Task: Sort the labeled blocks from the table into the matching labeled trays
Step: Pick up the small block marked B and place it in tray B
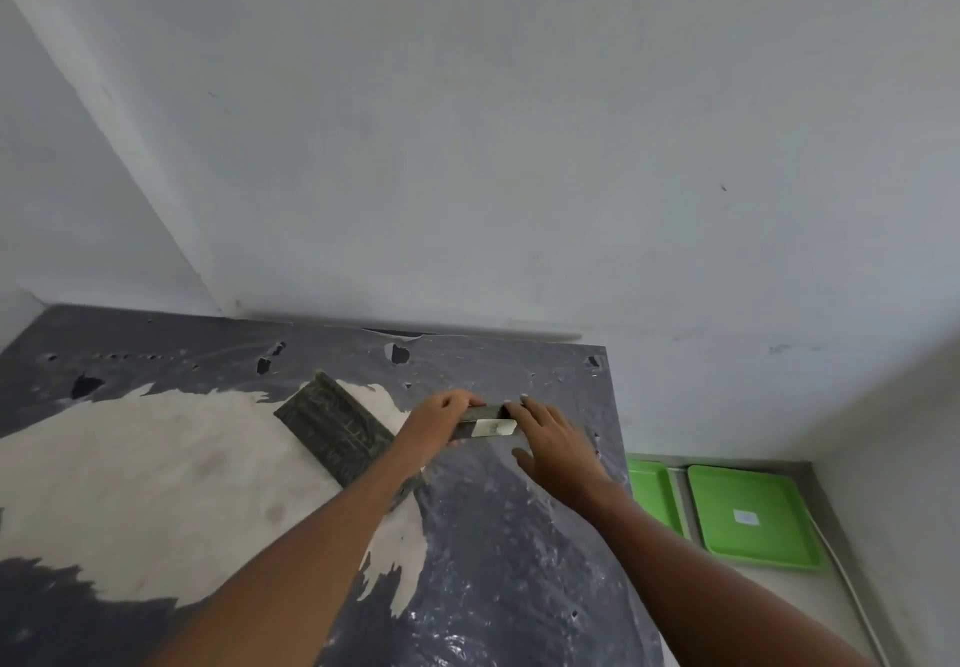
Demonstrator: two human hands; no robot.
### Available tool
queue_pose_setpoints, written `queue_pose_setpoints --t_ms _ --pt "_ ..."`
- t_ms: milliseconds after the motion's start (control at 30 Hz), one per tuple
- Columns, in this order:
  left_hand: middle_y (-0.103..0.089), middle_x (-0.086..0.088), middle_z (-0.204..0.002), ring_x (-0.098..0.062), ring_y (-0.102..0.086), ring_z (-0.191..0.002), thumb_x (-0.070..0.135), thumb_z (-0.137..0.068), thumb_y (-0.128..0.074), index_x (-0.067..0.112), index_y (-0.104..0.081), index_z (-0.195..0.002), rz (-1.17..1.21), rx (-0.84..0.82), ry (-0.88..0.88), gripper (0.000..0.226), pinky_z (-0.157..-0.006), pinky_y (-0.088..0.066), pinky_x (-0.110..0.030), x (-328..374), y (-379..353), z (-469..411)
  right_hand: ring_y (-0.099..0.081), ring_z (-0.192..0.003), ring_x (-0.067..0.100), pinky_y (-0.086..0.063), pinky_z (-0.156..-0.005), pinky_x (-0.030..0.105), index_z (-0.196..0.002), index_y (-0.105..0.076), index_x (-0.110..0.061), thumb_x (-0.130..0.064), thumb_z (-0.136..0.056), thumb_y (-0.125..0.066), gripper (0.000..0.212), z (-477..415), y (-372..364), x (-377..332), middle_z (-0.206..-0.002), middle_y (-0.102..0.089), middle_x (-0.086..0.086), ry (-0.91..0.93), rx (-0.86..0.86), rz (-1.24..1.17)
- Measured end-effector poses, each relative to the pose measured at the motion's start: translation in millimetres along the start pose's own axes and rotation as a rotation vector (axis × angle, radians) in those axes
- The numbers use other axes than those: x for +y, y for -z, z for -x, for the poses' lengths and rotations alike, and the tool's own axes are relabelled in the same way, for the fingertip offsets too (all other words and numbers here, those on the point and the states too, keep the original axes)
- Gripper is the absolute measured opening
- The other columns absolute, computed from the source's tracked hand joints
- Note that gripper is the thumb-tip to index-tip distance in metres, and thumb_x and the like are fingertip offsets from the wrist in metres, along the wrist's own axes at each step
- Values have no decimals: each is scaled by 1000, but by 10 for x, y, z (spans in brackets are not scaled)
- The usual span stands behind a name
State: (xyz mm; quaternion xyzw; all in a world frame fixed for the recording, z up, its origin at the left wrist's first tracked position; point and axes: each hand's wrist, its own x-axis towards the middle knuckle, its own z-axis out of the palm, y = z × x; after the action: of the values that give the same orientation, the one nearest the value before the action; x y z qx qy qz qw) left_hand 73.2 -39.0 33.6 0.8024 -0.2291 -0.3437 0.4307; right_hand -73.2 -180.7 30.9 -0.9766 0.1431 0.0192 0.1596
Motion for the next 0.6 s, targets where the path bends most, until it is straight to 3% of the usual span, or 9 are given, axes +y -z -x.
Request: queue_pose_setpoints --t_ms 167,267,500,600 --pt "-71 -13 -97 -17 -70 -61 28 -102 -38 26 -70 -100 193 -54 49 31 -51 -56 -23 200 37 143 -40 -134 27 -41 -108 43 -146 -31 -19 -31 -89 -65 67 136 235 -31 -150 -40 8 60 85 9" --pt "-70 -15 -99 -18 -71 -61 28 -102 -40 23 -70 -100 221 -64 52 31 -49 -56 -23 278 10 218 -51 -119 27 -48 -96 41 -136 -43 -19 -26 -92 -60 48 204 341 -50 -133 -53 6 77 151 21" --pt "-70 -16 -96 -22 -72 -70 23 -106 -37 20 -63 -100 272 -15 28 27 -67 -62 -36 408 -28 326 -54 -109 23 -51 -88 37 -128 -48 -23 -28 -93 -57 36 308 539 -26 -124 -58 1 80 207 73" --pt "-67 -16 -103 -27 -70 -83 26 -103 -49 18 -62 -107 360 64 0 16 -83 -62 -48 430 -65 349 -55 -108 24 -51 -84 37 -127 -49 -21 -29 -92 -57 37 332 576 -15 -121 -59 2 55 221 70"
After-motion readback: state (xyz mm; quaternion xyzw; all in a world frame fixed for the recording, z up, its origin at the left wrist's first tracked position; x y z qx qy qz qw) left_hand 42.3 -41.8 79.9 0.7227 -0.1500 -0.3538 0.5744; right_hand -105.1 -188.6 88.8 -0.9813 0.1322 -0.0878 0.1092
